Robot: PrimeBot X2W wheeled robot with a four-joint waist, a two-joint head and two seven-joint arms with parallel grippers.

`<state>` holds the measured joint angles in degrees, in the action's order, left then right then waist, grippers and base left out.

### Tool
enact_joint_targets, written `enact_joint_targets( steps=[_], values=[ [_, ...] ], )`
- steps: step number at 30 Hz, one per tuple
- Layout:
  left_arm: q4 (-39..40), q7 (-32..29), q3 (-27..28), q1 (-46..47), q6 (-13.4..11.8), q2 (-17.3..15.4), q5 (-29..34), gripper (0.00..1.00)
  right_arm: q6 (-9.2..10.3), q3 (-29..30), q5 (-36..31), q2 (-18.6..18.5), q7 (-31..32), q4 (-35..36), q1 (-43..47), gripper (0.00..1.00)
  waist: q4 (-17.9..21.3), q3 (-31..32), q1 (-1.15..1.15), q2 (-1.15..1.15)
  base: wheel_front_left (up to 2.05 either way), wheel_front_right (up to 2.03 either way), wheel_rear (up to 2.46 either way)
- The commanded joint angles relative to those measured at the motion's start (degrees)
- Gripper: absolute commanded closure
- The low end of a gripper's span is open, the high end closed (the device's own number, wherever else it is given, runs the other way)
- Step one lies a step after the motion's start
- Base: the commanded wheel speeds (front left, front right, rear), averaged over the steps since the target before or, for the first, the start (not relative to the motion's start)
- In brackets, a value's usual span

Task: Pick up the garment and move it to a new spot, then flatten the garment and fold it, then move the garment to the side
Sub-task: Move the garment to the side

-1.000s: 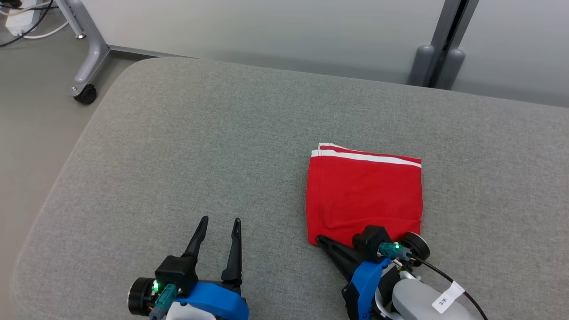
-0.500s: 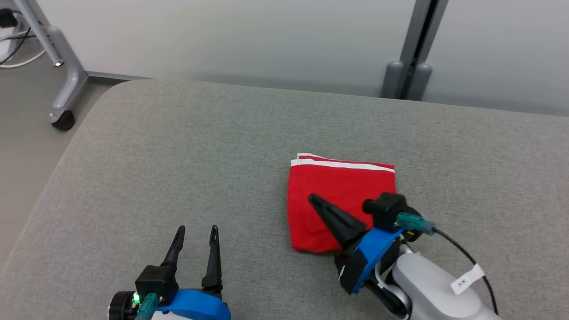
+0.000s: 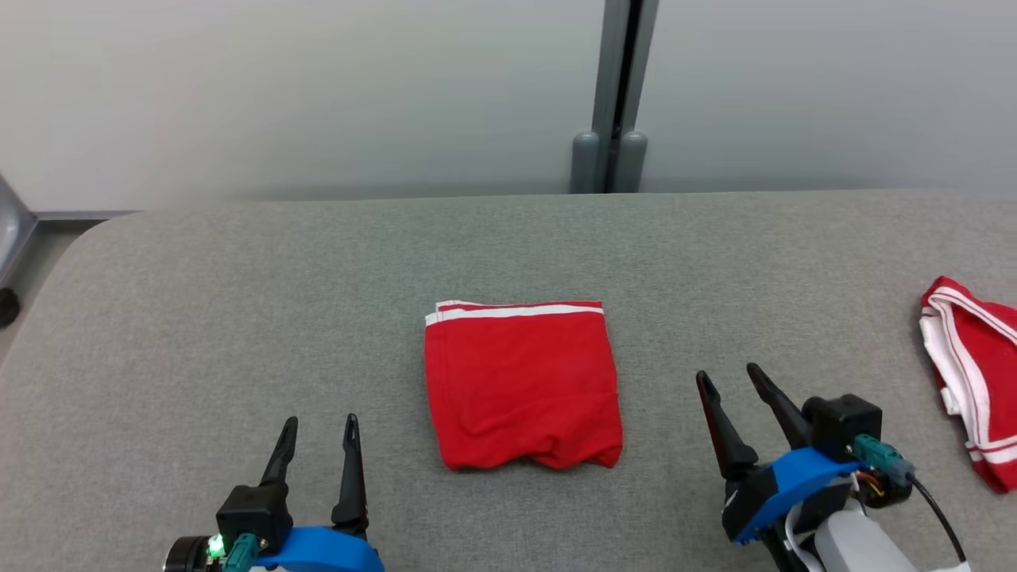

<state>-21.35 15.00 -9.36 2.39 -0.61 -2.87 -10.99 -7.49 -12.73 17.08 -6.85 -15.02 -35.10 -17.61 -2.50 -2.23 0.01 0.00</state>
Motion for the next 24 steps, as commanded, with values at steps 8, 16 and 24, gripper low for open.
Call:
enact_joint_targets(
  steps=[8,16,24],
  values=[
    [-0.47,0.23,1.15,-1.46,-0.38,-0.02,1.55,0.0,0.0,7.4,-5.02,2.73,-0.15,-0.3,5.14,0.0,3.38,1.01,-0.01,0.0,0.0,0.0,0.0],
    [-0.64,0.23,0.6,-2.8,-0.86,-0.03,1.77,0.0,0.0,8.77,-6.45,3.7,-0.15,-0.51,6.31,0.0,3.14,1.29,-0.01,0.0,0.0,0.0,0.0],
    [-0.99,0.23,0.15,-2.21,-0.53,-0.02,1.47,0.0,0.0,7.71,-5.9,3.92,-0.15,-0.89,5.71,0.0,1.84,1.03,-0.01,0.0,0.0,0.0,0.0]
  ],
)
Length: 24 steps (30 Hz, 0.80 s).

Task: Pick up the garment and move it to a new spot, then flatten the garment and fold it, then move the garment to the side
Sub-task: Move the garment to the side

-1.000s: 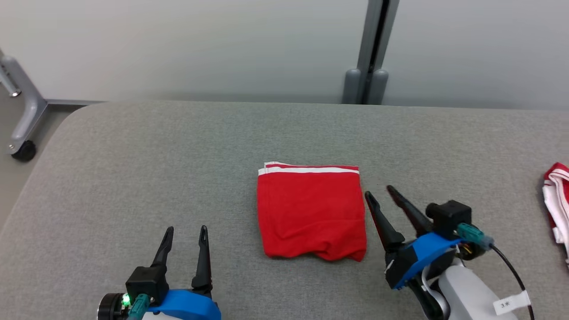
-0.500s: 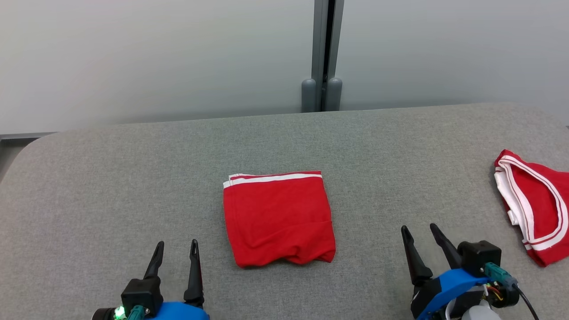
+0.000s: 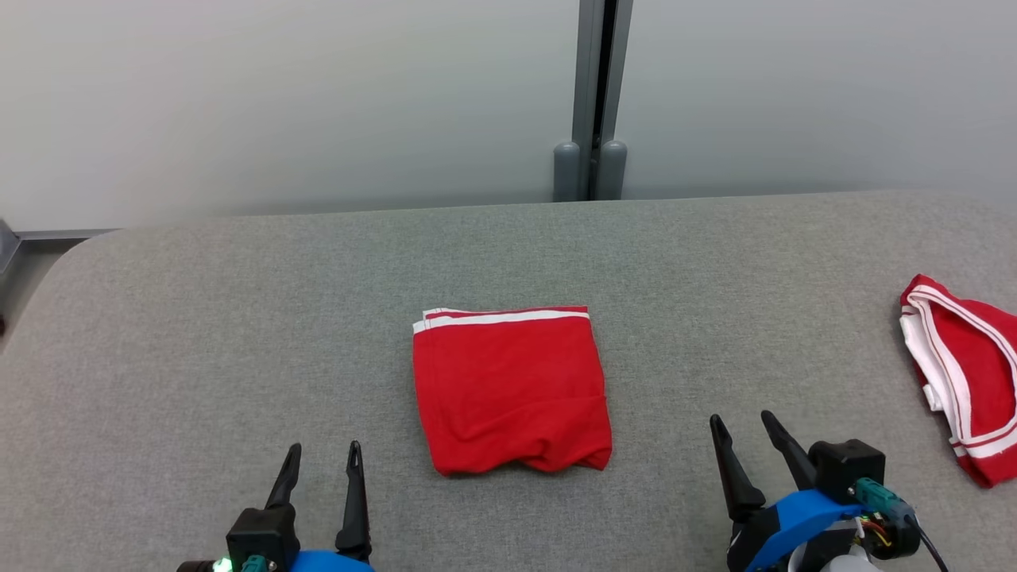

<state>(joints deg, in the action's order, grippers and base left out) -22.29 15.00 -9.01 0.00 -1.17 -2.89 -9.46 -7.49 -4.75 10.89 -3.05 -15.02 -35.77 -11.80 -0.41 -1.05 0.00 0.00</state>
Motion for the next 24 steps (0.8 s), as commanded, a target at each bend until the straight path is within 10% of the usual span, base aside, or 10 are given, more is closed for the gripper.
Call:
enact_joint_targets(
  steps=[1,24],
  values=[
    [-0.07,0.23,-0.32,0.36,0.09,-0.01,-0.13,0.0,0.0,-0.73,0.44,0.13,-0.15,-0.49,-0.35,0.0,-0.56,-0.31,0.0,0.0,0.0,0.0,0.0],
    [0.54,0.23,-5.45,4.37,0.25,0.0,-3.25,0.0,0.0,-2.34,1.48,0.05,-0.03,-22.81,-20.67,0.0,-14.12,-8.96,0.0,0.0,0.0,0.0,0.0]
  ],
)
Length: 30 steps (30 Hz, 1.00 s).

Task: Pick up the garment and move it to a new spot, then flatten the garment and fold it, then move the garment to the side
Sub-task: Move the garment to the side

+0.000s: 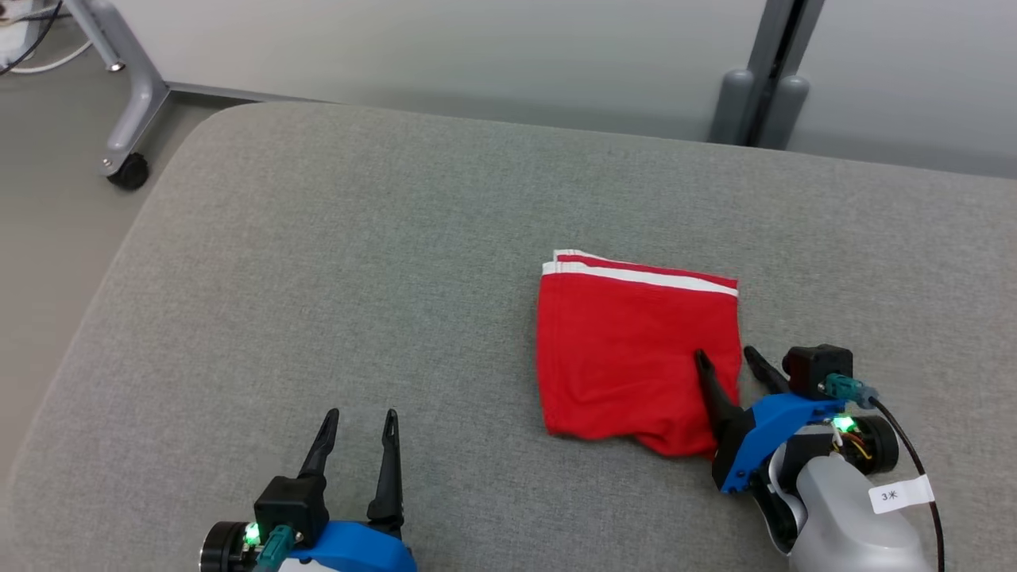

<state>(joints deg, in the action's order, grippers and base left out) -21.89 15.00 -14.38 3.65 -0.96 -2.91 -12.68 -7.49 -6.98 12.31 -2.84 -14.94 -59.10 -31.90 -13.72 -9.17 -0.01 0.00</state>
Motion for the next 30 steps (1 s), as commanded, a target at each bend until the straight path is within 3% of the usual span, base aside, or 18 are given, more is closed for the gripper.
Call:
enact_joint_targets(
  steps=[1,4,5,6,7,13,30],
  values=[
    [0.2,0.23,-0.19,0.8,0.03,0.02,0.05,0.0,0.0,0.56,-0.54,-0.15,0.14,-1.59,-1.09,0.0,-1.15,-1.0,0.01,0.0,0.0,0.0,0.0],
    [0.32,0.23,-0.25,1.03,-0.1,0.02,0.04,0.0,0.0,0.11,-0.31,-0.13,1.22,-6.31,-1.67,0.0,-1.65,-1.3,0.01,0.0,0.0,0.0,0.0],
    [0.34,0.23,-0.21,1.07,-0.15,0.02,0.05,0.0,0.0,-0.87,0.73,0.0,1.21,-7.0,-1.52,0.2,-1.68,-1.38,0.01,0.0,0.0,0.0,0.0],
    [0.39,0.23,-0.06,1.09,-0.25,0.03,0.03,0.0,-0.01,-1.87,1.42,0.06,1.2,-7.49,-1.4,0.67,-1.53,-1.41,0.01,0.0,0.0,0.0,0.0],
    [0.42,0.23,-0.05,1.01,-0.35,0.03,0.08,0.0,-0.02,-2.63,2.31,0.15,1.03,-7.47,-1.42,1.0,-1.21,-1.33,0.01,0.0,0.0,0.0,0.0],
    [0.47,0.23,0.82,-0.1,0.02,0.04,0.97,0.0,0.05,-3.81,5.76,-0.45,-0.01,-5.8,-0.37,1.0,3.67,-0.12,0.01,0.0,0.0,0.0,0.0],
    [-1.07,0.24,1.3,2.48,2.48,0.02,2.64,0.0,0.11,-8.27,10.89,-0.42,0.07,3.02,8.2,1.0,30.46,1.07,0.01,0.0,0.0,0.0,0.0]
  ],
)
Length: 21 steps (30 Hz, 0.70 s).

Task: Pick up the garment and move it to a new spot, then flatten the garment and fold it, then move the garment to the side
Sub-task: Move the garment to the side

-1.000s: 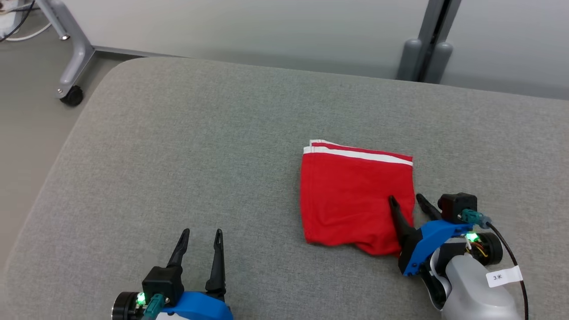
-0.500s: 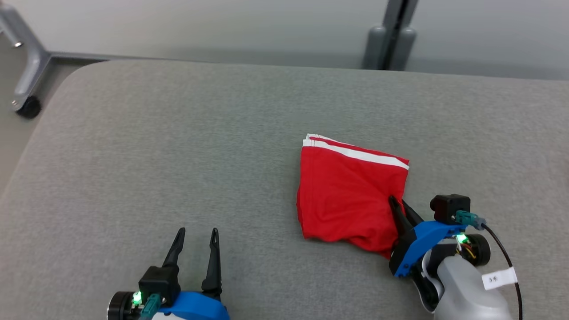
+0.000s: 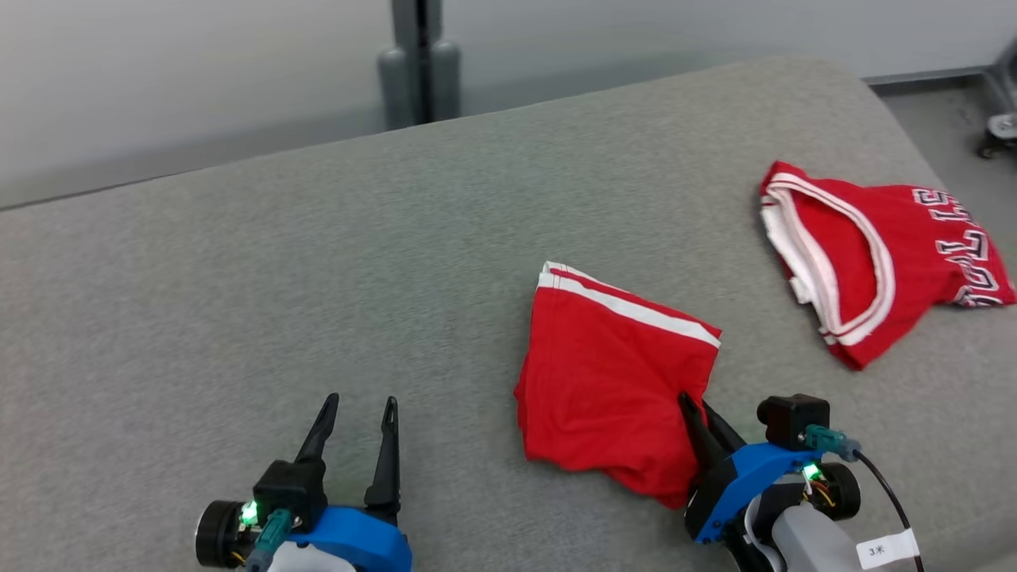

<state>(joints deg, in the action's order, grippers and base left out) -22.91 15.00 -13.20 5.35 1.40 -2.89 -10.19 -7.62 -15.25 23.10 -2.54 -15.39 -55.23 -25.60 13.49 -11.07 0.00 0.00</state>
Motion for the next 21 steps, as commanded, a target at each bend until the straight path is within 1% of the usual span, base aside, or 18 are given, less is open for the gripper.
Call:
enact_joint_targets(
  steps=[1,6,11,16,21],
  values=[
    [-0.11,0.23,-0.05,1.01,0.21,0.0,0.16,0.0,0.23,-0.08,0.22,-0.69,0.51,-0.55,2.15,1.0,4.44,2.9,0.0,0.0,0.0,0.0,0.0],
    [-0.49,0.23,-0.77,1.77,0.68,-0.01,0.05,0.0,0.18,-0.55,1.04,-0.57,0.34,0.92,2.69,1.0,9.69,2.36,0.0,0.0,0.0,0.0,0.0],
    [-1.14,0.23,-1.36,2.36,1.07,-0.01,0.37,0.0,0.15,-0.6,0.97,-0.5,0.3,1.67,2.76,1.0,12.77,1.59,0.0,0.0,0.0,0.0,0.0],
    [-1.7,0.23,-1.36,3.01,1.3,-0.04,0.72,0.0,0.14,-0.17,0.64,-0.47,0.3,2.23,2.7,1.0,13.94,0.87,0.0,0.0,0.0,0.0,0.0],
    [-2.26,0.23,-1.37,3.33,1.63,-0.03,1.26,0.0,0.13,0.45,-1.77,-0.46,0.3,3.35,0.07,1.0,13.48,0.02,0.0,0.0,0.0,0.0,0.0]
  ],
)
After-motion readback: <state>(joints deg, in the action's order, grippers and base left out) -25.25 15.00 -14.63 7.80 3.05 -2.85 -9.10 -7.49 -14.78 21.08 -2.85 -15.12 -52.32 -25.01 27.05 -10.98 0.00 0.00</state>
